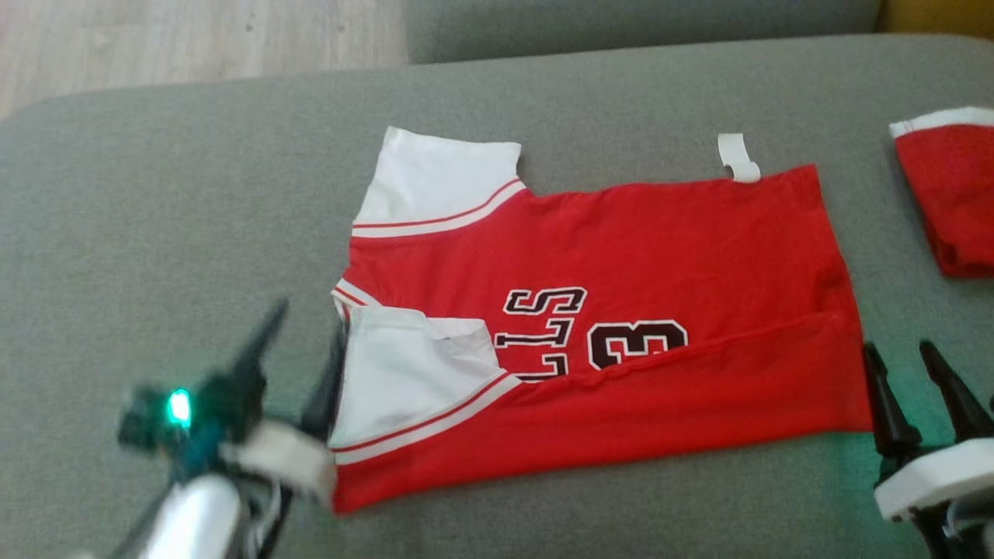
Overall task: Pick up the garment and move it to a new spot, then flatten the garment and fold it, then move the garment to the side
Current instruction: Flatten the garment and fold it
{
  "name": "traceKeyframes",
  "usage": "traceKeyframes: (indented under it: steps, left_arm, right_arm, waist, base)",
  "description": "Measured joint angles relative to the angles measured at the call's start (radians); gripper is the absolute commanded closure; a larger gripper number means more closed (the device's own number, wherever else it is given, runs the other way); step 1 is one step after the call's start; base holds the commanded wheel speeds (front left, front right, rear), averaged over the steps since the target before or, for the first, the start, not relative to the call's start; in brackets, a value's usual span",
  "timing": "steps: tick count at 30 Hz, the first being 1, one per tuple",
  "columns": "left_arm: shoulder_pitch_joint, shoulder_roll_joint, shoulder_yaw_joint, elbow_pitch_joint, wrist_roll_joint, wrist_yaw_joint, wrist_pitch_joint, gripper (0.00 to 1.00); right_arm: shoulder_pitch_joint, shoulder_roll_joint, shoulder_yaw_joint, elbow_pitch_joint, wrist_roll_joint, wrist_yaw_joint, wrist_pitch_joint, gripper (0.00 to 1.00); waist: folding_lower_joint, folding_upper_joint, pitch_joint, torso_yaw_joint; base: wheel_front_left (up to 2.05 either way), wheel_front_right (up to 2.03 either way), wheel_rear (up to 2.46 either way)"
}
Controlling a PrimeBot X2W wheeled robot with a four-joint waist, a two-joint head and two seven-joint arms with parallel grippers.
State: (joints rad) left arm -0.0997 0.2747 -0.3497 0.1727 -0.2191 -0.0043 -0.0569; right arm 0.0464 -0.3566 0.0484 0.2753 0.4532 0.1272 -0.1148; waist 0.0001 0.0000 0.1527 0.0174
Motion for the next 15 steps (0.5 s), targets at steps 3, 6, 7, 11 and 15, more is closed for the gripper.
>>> traceKeyframes:
  steps: [3, 6, 7, 11, 15]
  left_arm:
    - [-0.138, 0.013, 0.002, -0.028, 0.002, -0.028, 0.05, 0.0]
    - [-0.279, 0.015, -0.001, -0.025, 0.001, -0.061, 0.11, 0.0]
    - [-0.325, 0.017, -0.002, -0.013, -0.002, -0.072, 0.13, 0.0]
    - [-0.499, 0.033, -0.016, 0.085, -0.059, -0.111, 0.23, 0.0]
    - [-0.686, 0.068, -0.084, 0.208, -0.162, -0.121, 0.391, 0.0]
  right_arm:
    - [-0.007, 0.001, 0.007, -0.056, 0.0, 0.0, -0.002, 0.0]
    - [-0.026, 0.001, 0.019, -0.1, -0.005, 0.0, -0.003, 0.0]
    - [-0.036, 0.001, 0.025, -0.114, -0.006, 0.0, -0.002, 0.0]
    - [-0.088, 0.0, 0.047, -0.156, -0.015, 0.0, 0.002, 0.0]
    - [-0.126, -0.001, 0.062, -0.179, -0.015, 0.0, 0.011, 0.0]
  waist:
    - [0.0, 0.0, 0.028, -0.013]
    - [0.0001, 0.0, 0.061, -0.029]
    - [0.0001, 0.0, 0.073, -0.035]
    - [0.0002, 0.0, 0.127, -0.064]
    - [0.0002, 0.0, 0.191, -0.102]
  base:
    - [0.0, 0.0, 0.0]
    - [0.0, 0.0, 0.0]
    - [0.0, 0.0, 0.0]
    - [0.0, 0.0, 0.0]
    - [0.0, 0.0, 0.0]
